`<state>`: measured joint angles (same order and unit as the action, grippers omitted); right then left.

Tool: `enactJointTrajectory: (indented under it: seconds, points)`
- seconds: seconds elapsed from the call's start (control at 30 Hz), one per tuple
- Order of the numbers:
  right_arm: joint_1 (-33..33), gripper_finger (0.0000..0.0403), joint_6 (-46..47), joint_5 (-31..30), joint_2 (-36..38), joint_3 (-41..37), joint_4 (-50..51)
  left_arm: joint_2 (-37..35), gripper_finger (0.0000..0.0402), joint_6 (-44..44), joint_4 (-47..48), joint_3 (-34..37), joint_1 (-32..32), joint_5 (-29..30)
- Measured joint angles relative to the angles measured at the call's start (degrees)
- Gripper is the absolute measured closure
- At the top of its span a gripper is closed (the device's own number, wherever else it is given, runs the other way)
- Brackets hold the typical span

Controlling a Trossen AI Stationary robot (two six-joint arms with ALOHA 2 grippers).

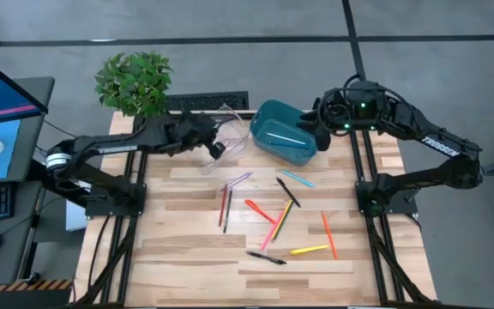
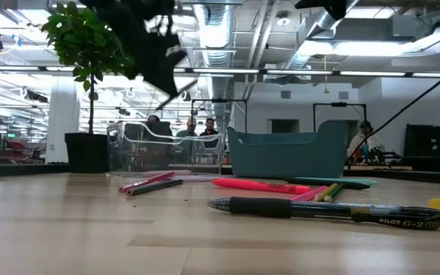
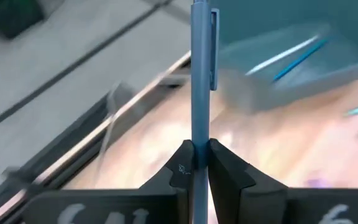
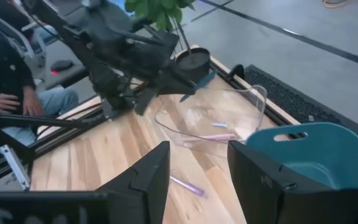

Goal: Sort pens & pencils
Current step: Put the blue pen into the transparent bin, then put the red colored pencil into the blue bin

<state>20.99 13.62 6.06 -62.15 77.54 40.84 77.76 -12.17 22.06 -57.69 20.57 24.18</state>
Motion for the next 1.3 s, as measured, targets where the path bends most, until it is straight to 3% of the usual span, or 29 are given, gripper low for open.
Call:
enactJointTrajectory:
  seconds: [0.23,0.5,0.77,0.9,1.1,1.3]
  points:
    - [-0.03,0.0221,1.63,-0.15,-0.02,0.00,1.17,8.60,0.0384,2.54,0.40,0.00,7.75,-6.06]
    - [-0.79,0.0221,2.93,-0.15,-0.02,0.00,1.16,16.89,0.0367,0.29,3.01,0.00,9.55,-8.65]
    - [-2.27,0.0221,2.92,-0.15,-0.02,0.00,1.17,17.86,0.0276,-0.53,4.23,0.00,9.57,-9.16]
    - [-2.28,0.0221,2.93,-0.13,-0.02,0.00,1.51,16.57,0.0219,-2.40,7.23,-1.47,9.56,-13.37]
    - [-2.27,0.0221,2.93,-0.13,-0.02,-0.02,2.68,11.21,0.0202,-4.78,13.51,-7.85,3.40,-16.41]
    - [-2.27,0.0221,2.93,-0.11,0.00,-0.02,4.63,6.73,0.0213,-14.63,19.11,-11.37,-10.61,-14.94]
